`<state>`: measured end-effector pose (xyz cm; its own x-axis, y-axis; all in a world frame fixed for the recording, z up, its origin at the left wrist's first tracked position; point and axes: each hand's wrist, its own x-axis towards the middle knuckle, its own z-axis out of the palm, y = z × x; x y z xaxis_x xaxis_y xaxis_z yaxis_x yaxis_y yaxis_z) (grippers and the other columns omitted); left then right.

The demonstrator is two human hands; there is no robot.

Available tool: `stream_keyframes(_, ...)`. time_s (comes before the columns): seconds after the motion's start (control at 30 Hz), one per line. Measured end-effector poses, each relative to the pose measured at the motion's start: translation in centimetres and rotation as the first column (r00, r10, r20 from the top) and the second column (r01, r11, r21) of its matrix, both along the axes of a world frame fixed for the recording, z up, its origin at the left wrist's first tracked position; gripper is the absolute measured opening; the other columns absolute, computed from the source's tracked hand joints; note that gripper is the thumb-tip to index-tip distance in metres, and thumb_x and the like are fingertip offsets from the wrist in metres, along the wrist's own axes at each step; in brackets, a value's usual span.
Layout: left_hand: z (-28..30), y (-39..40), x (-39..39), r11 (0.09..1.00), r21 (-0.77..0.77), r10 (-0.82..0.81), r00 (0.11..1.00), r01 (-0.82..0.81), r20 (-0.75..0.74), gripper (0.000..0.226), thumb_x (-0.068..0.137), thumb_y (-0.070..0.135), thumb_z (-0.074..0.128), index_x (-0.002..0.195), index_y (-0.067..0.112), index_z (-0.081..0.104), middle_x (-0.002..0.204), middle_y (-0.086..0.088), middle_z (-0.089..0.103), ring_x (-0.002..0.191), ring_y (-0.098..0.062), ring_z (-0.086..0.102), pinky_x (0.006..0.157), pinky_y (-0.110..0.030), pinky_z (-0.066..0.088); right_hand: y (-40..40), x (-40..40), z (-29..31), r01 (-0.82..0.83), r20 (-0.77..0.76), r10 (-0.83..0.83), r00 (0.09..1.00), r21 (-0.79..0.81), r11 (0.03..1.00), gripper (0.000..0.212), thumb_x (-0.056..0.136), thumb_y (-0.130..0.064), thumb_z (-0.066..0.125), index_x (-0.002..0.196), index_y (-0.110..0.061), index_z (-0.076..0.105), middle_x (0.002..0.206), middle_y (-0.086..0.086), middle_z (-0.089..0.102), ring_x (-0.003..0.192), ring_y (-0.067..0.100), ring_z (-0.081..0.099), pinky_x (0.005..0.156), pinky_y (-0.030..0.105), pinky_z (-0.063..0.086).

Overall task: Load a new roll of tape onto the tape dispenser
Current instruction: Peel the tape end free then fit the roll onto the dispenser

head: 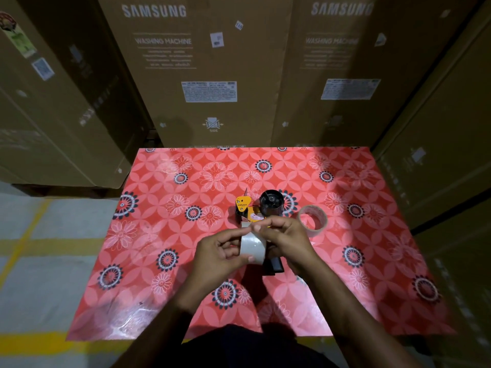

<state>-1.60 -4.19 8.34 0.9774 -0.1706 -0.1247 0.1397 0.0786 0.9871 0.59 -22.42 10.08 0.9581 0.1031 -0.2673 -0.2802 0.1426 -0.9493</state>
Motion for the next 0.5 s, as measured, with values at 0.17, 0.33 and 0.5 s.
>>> stream_keyframes(0.17,0.5,-0.4,0.4,0.986,-0.091,0.140,0.990,-0.140,-0.009,0.046,0.072,-0.024,0.072,0.110,0.002,0.065,0.099,0.002,0.079,0.094,-0.013,0.073,0.078,-0.026,0.059,0.2,-0.2,-1.2,-0.052,-0.009,0.053,0.999,0.135,0.990,0.049,0.084,-0.004,0.072,0.130,-0.016,0.058,0.075,-0.002,0.070,0.067,0.008,0.066,0.062,0.024,0.054)
stream_keyframes(0.33,0.8,-0.3,0.3,0.985,-0.029,0.172,0.984,-0.171,0.037,0.032,0.077,-0.020,0.071,0.097,0.004,0.069,0.092,0.005,0.078,0.087,-0.008,0.072,0.071,-0.020,0.056,0.3,-0.7,-2.0,-0.155,0.101,0.158,0.982,-0.029,0.987,0.022,0.081,-0.003,0.079,0.099,0.004,0.068,0.084,0.017,0.072,0.077,0.020,0.071,0.072,0.029,0.059)
stream_keyframes(0.5,0.3,0.3,0.3,0.934,0.252,0.190,0.950,-0.252,0.248,0.022,0.077,0.002,0.082,0.086,0.021,0.079,0.101,-0.001,0.064,0.093,-0.008,0.063,0.079,-0.016,0.049,0.2,-0.5,-2.1,-0.164,0.169,0.189,0.967,-0.147,0.975,0.052,0.075,-0.028,0.084,0.096,0.014,0.061,0.087,0.038,0.059,0.080,0.025,0.058,0.074,0.038,0.053)
